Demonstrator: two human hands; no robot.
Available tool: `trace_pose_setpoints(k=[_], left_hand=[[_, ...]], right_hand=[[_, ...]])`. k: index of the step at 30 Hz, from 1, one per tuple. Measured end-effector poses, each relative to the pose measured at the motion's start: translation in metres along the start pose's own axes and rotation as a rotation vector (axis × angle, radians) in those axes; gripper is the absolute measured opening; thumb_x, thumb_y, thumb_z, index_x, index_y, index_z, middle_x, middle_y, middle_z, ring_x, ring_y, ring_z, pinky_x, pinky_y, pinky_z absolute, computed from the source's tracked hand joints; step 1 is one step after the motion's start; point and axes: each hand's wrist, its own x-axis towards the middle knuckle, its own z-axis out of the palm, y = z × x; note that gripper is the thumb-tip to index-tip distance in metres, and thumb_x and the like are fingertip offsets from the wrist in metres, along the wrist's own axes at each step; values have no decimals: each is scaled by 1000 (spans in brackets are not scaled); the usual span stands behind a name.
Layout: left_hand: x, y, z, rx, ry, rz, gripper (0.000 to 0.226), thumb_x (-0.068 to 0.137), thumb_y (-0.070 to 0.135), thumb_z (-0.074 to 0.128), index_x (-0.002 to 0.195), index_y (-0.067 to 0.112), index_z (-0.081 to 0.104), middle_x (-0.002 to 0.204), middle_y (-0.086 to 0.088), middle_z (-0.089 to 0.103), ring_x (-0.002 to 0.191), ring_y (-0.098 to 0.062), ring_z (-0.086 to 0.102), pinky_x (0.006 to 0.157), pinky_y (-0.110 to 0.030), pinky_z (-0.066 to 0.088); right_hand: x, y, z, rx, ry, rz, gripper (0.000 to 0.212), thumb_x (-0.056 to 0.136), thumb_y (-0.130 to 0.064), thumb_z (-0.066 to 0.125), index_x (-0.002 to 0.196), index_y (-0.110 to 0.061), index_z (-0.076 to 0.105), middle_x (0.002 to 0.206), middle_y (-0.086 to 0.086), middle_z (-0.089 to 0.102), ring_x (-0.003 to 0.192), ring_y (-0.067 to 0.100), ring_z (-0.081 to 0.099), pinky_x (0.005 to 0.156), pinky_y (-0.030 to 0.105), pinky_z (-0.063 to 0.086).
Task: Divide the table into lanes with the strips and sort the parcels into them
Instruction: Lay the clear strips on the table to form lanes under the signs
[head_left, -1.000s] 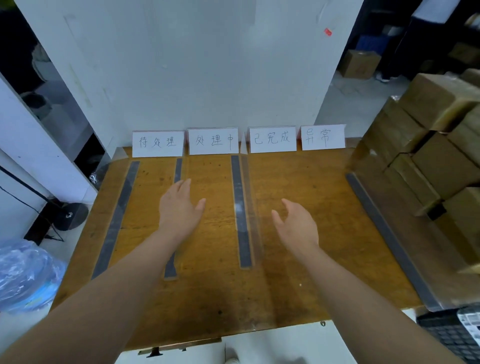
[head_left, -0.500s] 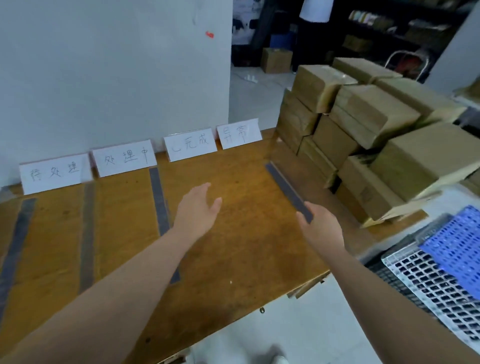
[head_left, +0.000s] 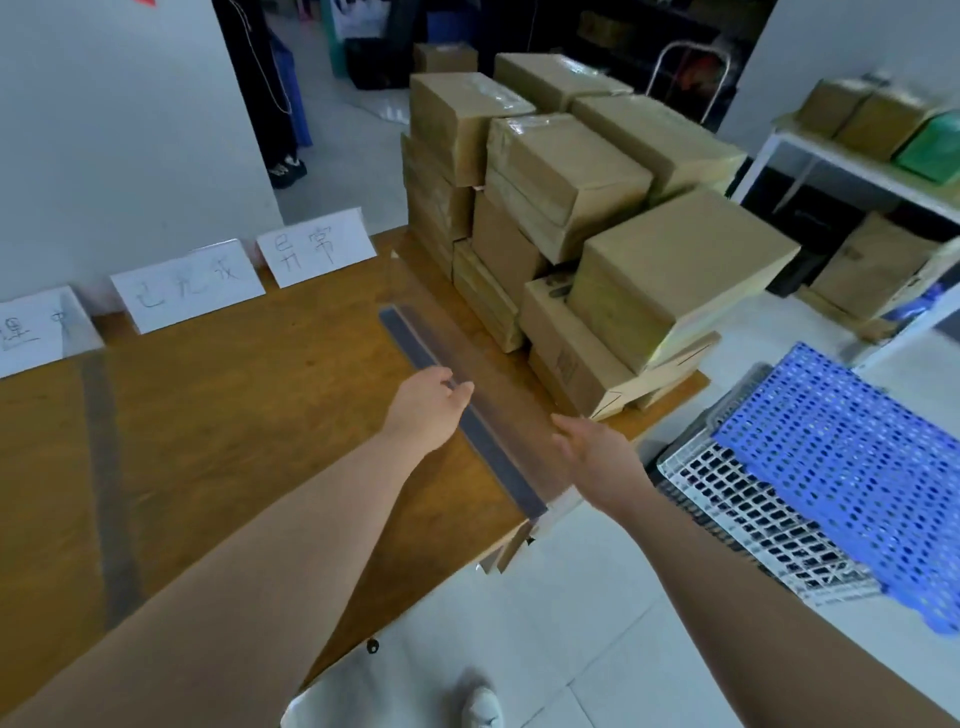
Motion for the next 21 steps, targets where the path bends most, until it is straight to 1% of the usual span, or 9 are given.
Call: trace_pose_setpoints(k=[1,4,7,9,12,15,17,19,21], left_hand=[[5,6,8,-16,-8,-7,56,101,45,43,143,8,47,143,-9,53,131,-24,49,101,-29,40],[17,21,29,-81,-17,-59,58,99,48,47,143,10,48,144,-11,52,130,-27,50,96,-29,43],[29,30,42,-165,-3,-119,59,95,52,53,134,9,55,132,-12,60,117,-29,59,81,-29,47],[31,33,48,-203,3,-159,60,93,50,58,135,9,53,127,-10,62,113,-29,61,81,-29,50],[31,31,52,-264,-19,-208,62,89,46,65,138,11,50,122,-11,65,108,-26,65,87,-35,57],[29,32,47,-458,-65,-309,58,90,34,69,141,16,48,117,-8,65,97,-18,67,82,-37,59],[28,32,42,-558,-123,-374,55,91,26,70,140,18,48,114,-6,65,94,-16,67,84,-39,59],[26,29,38,-644,-177,-418,54,91,21,69,140,19,47,111,-6,66,95,-18,67,85,-41,58],[26,25,34,-688,-213,-438,53,91,18,69,140,19,48,110,-6,67,97,-19,68,86,-42,58]], right_hand=[[0,3,-1,6,-15,-20,34,102,-24,43,132,-16,56,129,3,62,117,19,56,99,29,44],[1,11,-5,81,-68,-39,33,102,-26,45,132,-25,58,128,-5,62,117,12,55,91,18,40],[6,19,-6,184,-104,-51,31,100,-26,47,129,-30,60,122,-9,64,108,7,56,81,8,33],[9,22,-6,219,-120,-63,31,100,-26,48,128,-30,61,119,-9,65,102,3,54,73,4,31],[11,27,-5,282,-110,-69,30,100,-27,48,127,-29,62,115,-10,66,95,0,52,70,2,33],[12,30,-5,331,-122,-59,30,100,-27,47,126,-29,62,107,-17,62,96,-1,52,71,3,33],[12,31,-4,345,-124,-59,30,101,-27,47,126,-28,63,104,-18,59,95,-1,52,70,3,33],[11,31,-4,349,-122,-59,30,102,-25,46,127,-26,63,109,-14,63,95,1,53,70,3,34],[12,32,-3,343,-118,-52,31,102,-25,46,128,-24,62,119,-9,65,100,3,54,78,6,36]])
